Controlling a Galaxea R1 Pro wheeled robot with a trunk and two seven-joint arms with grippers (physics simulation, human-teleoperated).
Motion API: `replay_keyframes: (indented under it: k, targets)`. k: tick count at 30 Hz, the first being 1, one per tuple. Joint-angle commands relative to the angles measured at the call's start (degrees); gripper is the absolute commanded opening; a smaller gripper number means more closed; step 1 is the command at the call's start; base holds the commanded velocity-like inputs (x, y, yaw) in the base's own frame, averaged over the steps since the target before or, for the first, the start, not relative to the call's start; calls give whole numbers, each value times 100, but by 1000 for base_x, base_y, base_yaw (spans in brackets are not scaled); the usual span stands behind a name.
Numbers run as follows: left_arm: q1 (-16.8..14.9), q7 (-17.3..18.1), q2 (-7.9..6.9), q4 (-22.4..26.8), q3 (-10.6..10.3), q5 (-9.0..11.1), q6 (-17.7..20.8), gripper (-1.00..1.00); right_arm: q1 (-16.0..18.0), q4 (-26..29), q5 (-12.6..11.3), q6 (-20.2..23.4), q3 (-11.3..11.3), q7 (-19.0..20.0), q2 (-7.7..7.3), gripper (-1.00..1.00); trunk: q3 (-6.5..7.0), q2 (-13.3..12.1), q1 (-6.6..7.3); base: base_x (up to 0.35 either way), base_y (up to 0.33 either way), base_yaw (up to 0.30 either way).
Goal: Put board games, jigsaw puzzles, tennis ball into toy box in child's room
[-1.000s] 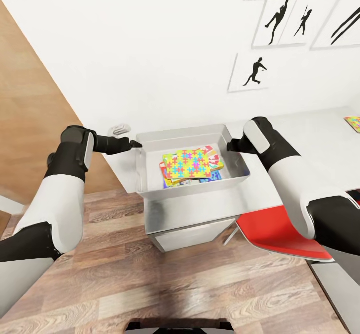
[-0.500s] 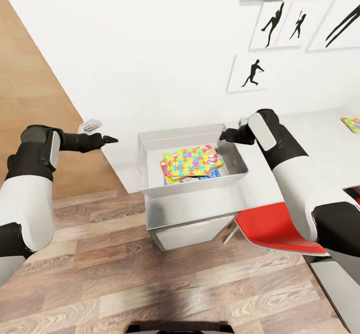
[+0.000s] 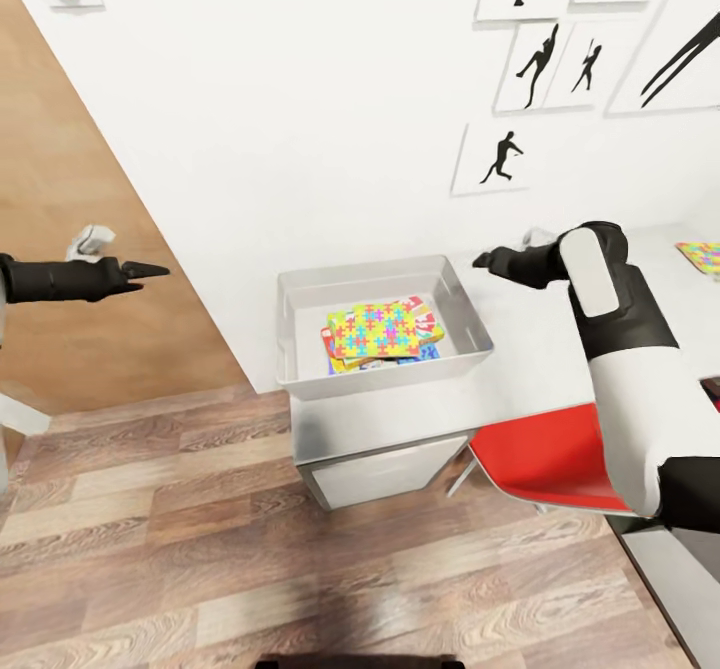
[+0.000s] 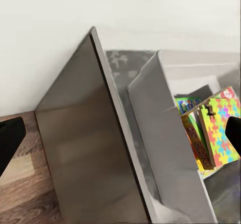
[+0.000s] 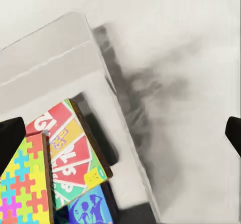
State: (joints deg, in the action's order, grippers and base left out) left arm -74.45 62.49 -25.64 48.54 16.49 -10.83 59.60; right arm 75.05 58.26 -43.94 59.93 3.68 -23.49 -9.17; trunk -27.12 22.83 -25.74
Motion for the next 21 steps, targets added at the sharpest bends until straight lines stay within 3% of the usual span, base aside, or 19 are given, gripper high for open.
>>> replay_keyframes:
  k: [1, 2, 4, 5, 7, 8, 13, 14, 15, 16, 21]
  targets:
    - [37, 337, -174, -8, 14, -59, 40, 100, -142, 194, -281, 7, -81, -32, -150, 100, 0, 9, -4, 0, 0, 0]
    - [70, 479, -258, -12, 14, -59, 40, 100, -222, 291, -414, 7, -117, -14, -230, 100, 9, 9, -4, 0, 0, 0]
    - [207, 920, -487, -22, 13, -59, 40, 100, -496, 589, -931, 7, -187, 46, -515, 100, 28, 9, -4, 0, 0, 0]
    - [320, 1211, -614, -24, 12, -62, 40, 100, -709, 788, -1369, 7, -211, 84, -740, 100, 37, 9, -4, 0, 0, 0]
    - [444, 1485, -719, -26, 12, -68, 40, 100, -951, 986, -1857, 7, -230, 123, -975, 100, 55, 9, -4, 0, 0, 0]
    - [573, 1740, -805, -27, 12, -74, 40, 100, -1220, 1184, -2383, 7, -243, 164, -1211, 100, 64, 9, -4, 0, 0, 0]
    - [936, 2257, -981, -30, 12, -70, 40, 100, -2006, 1731, -3745, 7, -336, 300, -1781, 100, 110, 9, -4, 0, 0, 0]
    - [1076, 2434, -1039, -29, 13, -68, 40, 100, -2361, 1977, -4229, 7, -415, 382, -1985, 100, 119, 9, -4, 0, 0, 0]
    - [1144, 2519, -1064, -29, 13, -68, 40, 100, -2546, 2100, -4443, 7, -467, 429, -2074, 100, 128, 9, -4, 0, 0, 0]
    - [1271, 2671, -1109, -29, 12, -70, 40, 100, -2930, 2351, -4810, 7, -600, 545, -2223, 100, 137, 9, -4, 0, 0, 0]
    - [1579, 2751, -1180, -30, 16, -66, -33, 100, -3902, 2895, -5320, 7, -1118, 949, -2407, 100, 183, 9, -4, 0, 0, 0]
